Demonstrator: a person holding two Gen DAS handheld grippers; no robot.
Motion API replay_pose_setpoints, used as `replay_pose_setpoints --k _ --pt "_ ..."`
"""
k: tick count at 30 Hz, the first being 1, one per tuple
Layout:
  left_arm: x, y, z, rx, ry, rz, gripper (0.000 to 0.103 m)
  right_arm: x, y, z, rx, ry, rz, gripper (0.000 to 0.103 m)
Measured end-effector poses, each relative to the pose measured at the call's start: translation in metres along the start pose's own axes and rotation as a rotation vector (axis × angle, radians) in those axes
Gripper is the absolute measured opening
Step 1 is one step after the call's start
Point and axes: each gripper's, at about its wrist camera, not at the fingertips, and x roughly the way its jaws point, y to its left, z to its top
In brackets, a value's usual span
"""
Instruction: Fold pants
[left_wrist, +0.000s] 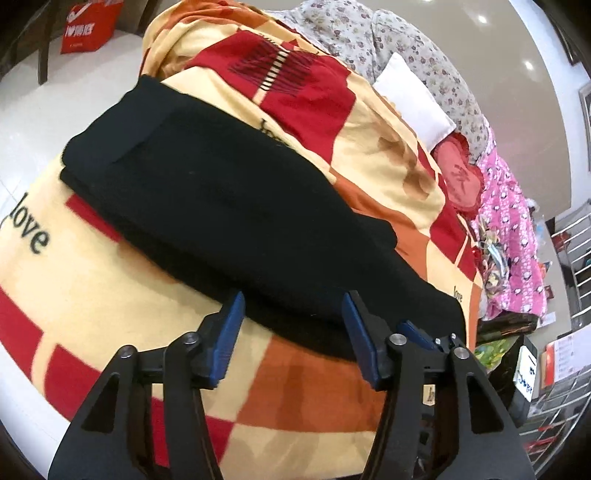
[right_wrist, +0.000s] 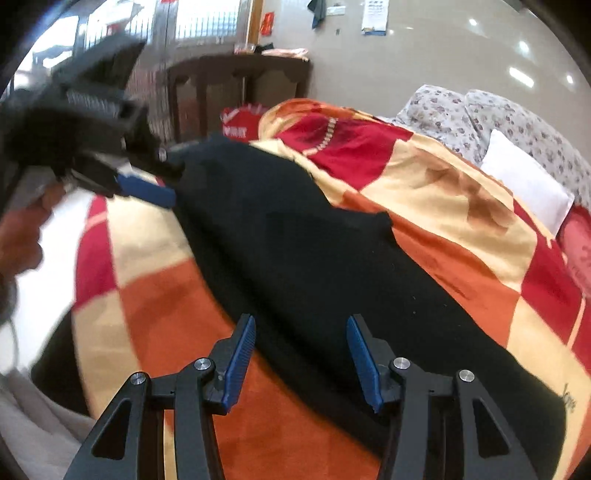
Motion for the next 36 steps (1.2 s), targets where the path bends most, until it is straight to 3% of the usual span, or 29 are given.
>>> replay_pose_setpoints --k 1,2,5,9,13,15,17,20,22,25,27,31,33,36 --pt "0.006 -0.003 0.001 -0.003 0.009 0.000 0.058 0.003 -0.004 -0.001 0.012 0.003 -0.010 0.047" --pt "0.009 -0.005 0.001 -0.010 0.020 -0.005 0.058 0.007 -0.012 0.000 0.043 0.001 0.004 0.037" --pt "0.021 -0.009 0.003 -0.027 0.047 -0.022 0.058 0.011 -0.037 0.003 0.174 -0.025 0.114 0.015" --pt "0.029 -0.016 0.008 -0.033 0.040 -0.029 0.062 0.008 -0.062 0.002 0.323 -0.075 0.239 0.011" --pt "0.040 -0.017 0.010 -0.035 0.031 -0.027 0.060 0.015 -0.054 -0.001 0.324 -0.039 0.273 0.008" --pt "0.040 -0.021 0.009 0.006 0.031 -0.009 0.022 0.011 -0.054 -0.002 0.338 -0.047 0.307 0.006" --pt "0.035 -0.022 0.006 0.032 0.043 -0.021 0.011 0.006 -0.056 -0.001 0.360 -0.048 0.347 0.006" --pt "0.009 -0.031 -0.005 0.117 0.001 -0.054 0.011 -0.010 -0.049 0.000 0.342 -0.048 0.369 0.006" --pt "0.004 -0.030 -0.013 0.146 -0.017 -0.033 0.011 -0.014 -0.043 -0.002 0.336 -0.049 0.379 0.006" --pt "0.025 -0.017 -0.013 0.134 0.014 0.036 0.011 -0.001 -0.032 -0.008 0.329 -0.021 0.301 0.006" --pt "0.033 -0.010 -0.012 0.110 0.036 0.041 0.011 0.004 -0.025 -0.008 0.314 0.010 0.275 0.010" --pt "0.009 -0.014 -0.012 0.165 -0.021 0.077 0.012 -0.036 -0.043 -0.022 0.366 -0.048 0.220 0.027" --pt "0.000 -0.016 -0.011 0.187 -0.040 0.092 0.016 -0.065 -0.074 -0.047 0.483 -0.084 0.135 0.031" --pt "-0.009 -0.015 -0.005 0.195 -0.054 0.103 0.016 -0.103 -0.123 -0.094 0.656 -0.089 -0.090 0.040"
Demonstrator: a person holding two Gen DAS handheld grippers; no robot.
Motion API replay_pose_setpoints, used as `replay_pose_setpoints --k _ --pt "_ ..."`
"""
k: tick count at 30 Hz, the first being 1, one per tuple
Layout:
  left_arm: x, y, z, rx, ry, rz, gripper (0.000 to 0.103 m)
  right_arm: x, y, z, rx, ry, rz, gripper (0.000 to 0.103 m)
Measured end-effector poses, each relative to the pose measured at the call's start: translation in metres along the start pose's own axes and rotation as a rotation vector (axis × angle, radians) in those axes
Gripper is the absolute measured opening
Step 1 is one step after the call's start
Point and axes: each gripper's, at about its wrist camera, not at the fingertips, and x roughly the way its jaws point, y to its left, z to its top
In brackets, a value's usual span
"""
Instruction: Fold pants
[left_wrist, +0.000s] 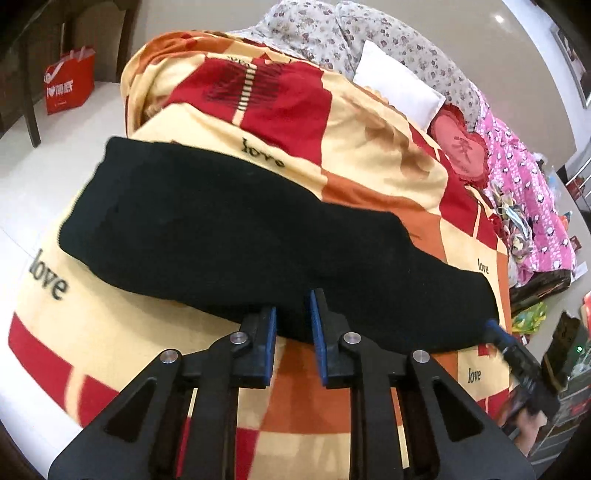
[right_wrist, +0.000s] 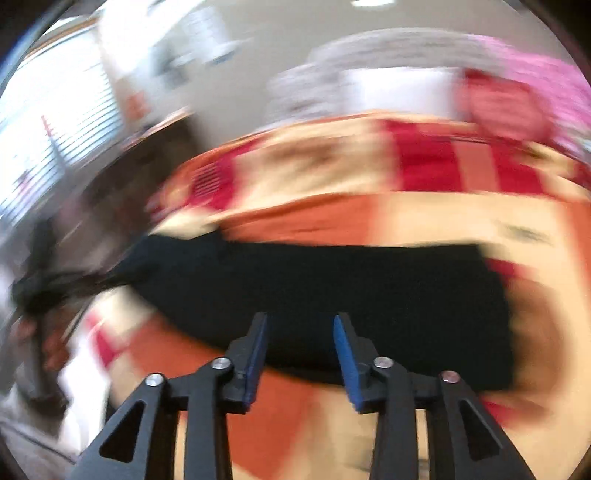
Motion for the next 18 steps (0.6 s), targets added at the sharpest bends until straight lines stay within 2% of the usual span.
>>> replay_pose_setpoints --k 2,4,7,10,11,12,13,15,18 --pt "-0.002 0.004 0.003 -0.009 -0.015 0.012 0.017 -0.015 -0.040 -0.002 0.088 -0.021 -0.138 0.041" --pt "-0.002 0.010 0.006 -0.025 -0.024 0.024 0.017 -0.021 -0.068 -0.001 0.139 -0.044 -0.199 0.041" --pt "0.006 0.017 0.008 -0.061 0.008 0.027 0.017 -0.010 -0.079 0.006 0.114 -0.027 -0.198 0.041" --pt "0.007 0.014 0.006 -0.042 0.007 0.046 0.017 0.013 -0.075 0.014 0.043 0.003 -0.191 0.038" --pt "0.008 0.014 0.006 -0.042 0.006 0.046 0.017 0.022 -0.071 0.014 0.012 0.029 -0.188 0.031" --pt "0.008 0.014 0.007 -0.044 0.008 0.042 0.017 0.032 -0.069 0.014 -0.024 0.060 -0.217 0.018" --pt "0.009 0.015 0.008 -0.048 0.010 0.037 0.017 0.036 -0.071 0.014 -0.036 0.071 -0.220 0.015" --pt "0.007 0.017 0.010 -0.055 0.016 0.026 0.017 0.028 -0.077 0.015 0.005 0.081 -0.172 0.009" --pt "-0.002 0.021 0.013 -0.054 0.004 0.016 0.017 0.000 -0.070 0.012 -0.009 0.060 -0.164 0.009"
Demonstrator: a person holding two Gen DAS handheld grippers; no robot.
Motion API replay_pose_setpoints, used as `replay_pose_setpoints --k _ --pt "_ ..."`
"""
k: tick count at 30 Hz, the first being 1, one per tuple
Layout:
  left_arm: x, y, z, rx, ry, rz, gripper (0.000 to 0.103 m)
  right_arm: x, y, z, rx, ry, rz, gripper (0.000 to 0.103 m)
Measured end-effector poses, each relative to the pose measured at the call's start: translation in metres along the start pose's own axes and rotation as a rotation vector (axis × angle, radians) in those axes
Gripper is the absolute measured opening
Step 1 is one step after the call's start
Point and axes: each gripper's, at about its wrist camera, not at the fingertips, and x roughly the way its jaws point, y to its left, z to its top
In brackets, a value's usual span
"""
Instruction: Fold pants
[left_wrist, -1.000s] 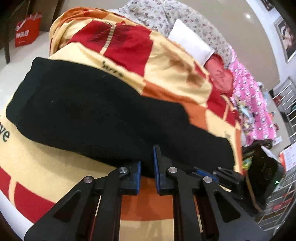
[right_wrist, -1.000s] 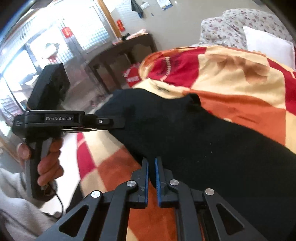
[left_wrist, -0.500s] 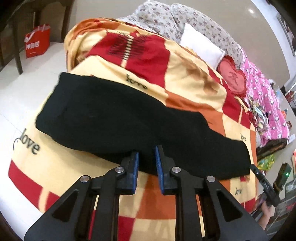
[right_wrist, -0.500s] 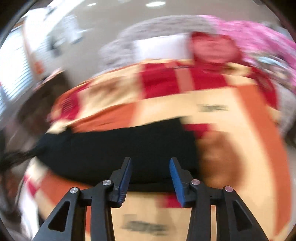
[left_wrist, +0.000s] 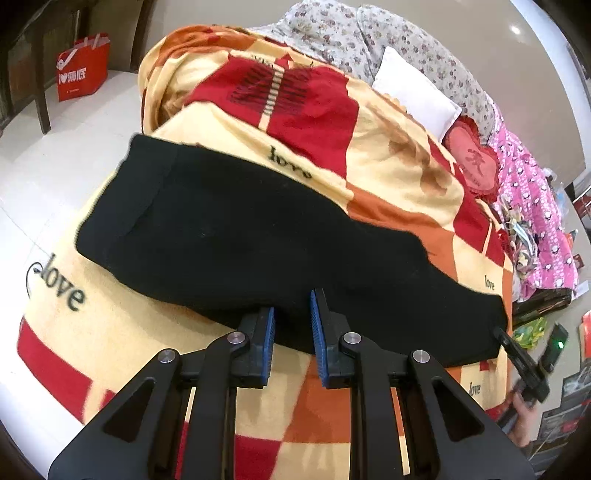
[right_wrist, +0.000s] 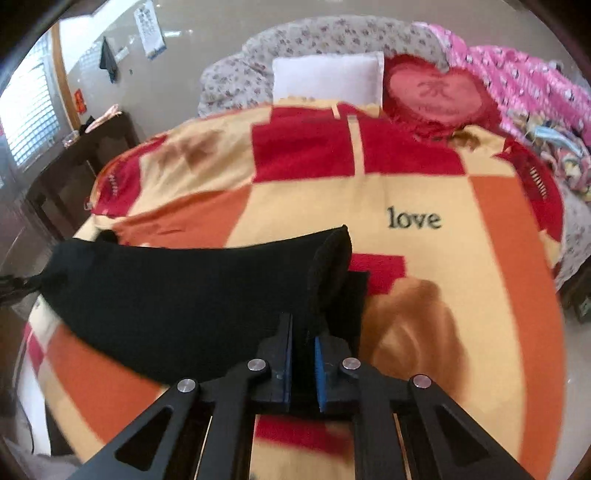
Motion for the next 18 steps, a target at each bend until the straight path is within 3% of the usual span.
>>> replay_pose_setpoints --k 3,6,7,10,12,14,16,18 --pt "-0.012 0.007 0.003 0.000 -0.037 0.025 0.017 -0.013 0.002 -0.010 0.013 0.013 -0.014 0.009" --pt "-0.020 0.021 0.008 -0.028 -0.069 0.050 0.019 0.012 0.002 -0.017 0.030 0.071 -0.058 0.009" --pt "-0.024 0.026 0.010 -0.036 -0.084 0.070 0.019 0.014 0.004 -0.017 0.022 0.050 -0.073 0.009" --pt "-0.034 0.041 0.015 -0.046 -0.139 0.150 0.021 0.005 0.011 -0.008 -0.004 0.059 -0.176 0.019" --pt "-0.036 0.053 0.019 -0.061 -0.156 0.185 0.026 -0.010 0.021 0.002 -0.026 0.005 -0.218 0.023" --pt "-0.034 0.067 0.024 -0.085 -0.150 0.203 0.027 -0.021 0.035 0.014 -0.007 -0.052 -0.117 0.031" --pt "-0.032 0.076 0.026 -0.105 -0.139 0.214 0.027 -0.018 0.063 0.027 0.007 -0.103 0.086 0.042" --pt "-0.030 0.078 0.025 -0.113 -0.135 0.197 0.027 0.003 0.099 0.038 -0.031 -0.077 0.216 0.044"
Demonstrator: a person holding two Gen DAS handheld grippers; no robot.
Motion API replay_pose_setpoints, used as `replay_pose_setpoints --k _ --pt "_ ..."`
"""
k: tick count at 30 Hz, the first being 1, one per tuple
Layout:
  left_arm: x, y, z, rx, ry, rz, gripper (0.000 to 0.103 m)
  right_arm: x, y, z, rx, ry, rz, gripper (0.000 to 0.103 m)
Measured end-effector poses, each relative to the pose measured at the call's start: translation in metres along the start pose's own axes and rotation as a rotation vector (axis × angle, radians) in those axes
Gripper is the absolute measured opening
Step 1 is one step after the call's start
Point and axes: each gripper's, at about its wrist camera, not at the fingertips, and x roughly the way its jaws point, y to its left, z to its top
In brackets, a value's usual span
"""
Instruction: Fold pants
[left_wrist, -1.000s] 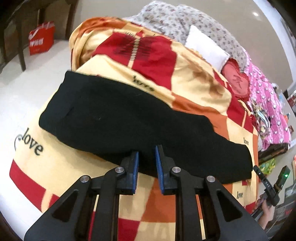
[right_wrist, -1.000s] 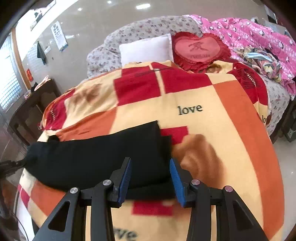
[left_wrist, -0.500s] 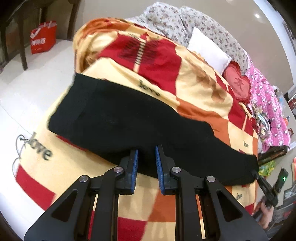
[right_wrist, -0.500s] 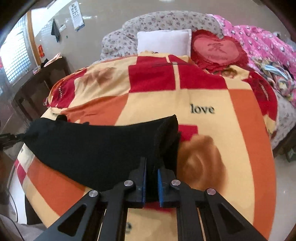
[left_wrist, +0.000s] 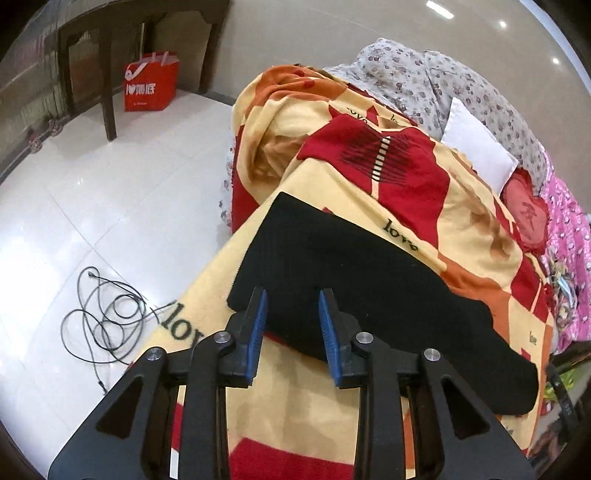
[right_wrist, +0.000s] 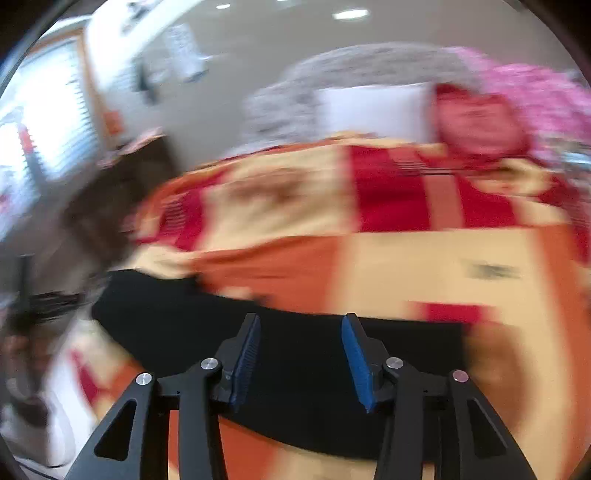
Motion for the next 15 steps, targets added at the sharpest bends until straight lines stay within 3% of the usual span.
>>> replay_pose_setpoints --k 4,7,11,15 --pt "0.006 -0.016 -0.002 0.038 0.009 -0.030 0.029 0.064 0.067 0.018 -0.113 0.076 0.095 0.044" --pt "0.013 -0.032 -0.005 0.096 0.013 -0.012 0.029 0.099 0.106 0.026 -0.168 0.101 0.178 0.044" --pt "0.031 -0.044 -0.010 0.147 0.017 0.033 0.030 0.140 0.134 0.022 -0.243 0.172 0.130 0.044" --pt "0.047 -0.046 -0.010 0.173 0.005 0.070 0.030 0.164 0.128 0.024 -0.245 0.184 0.093 0.042"
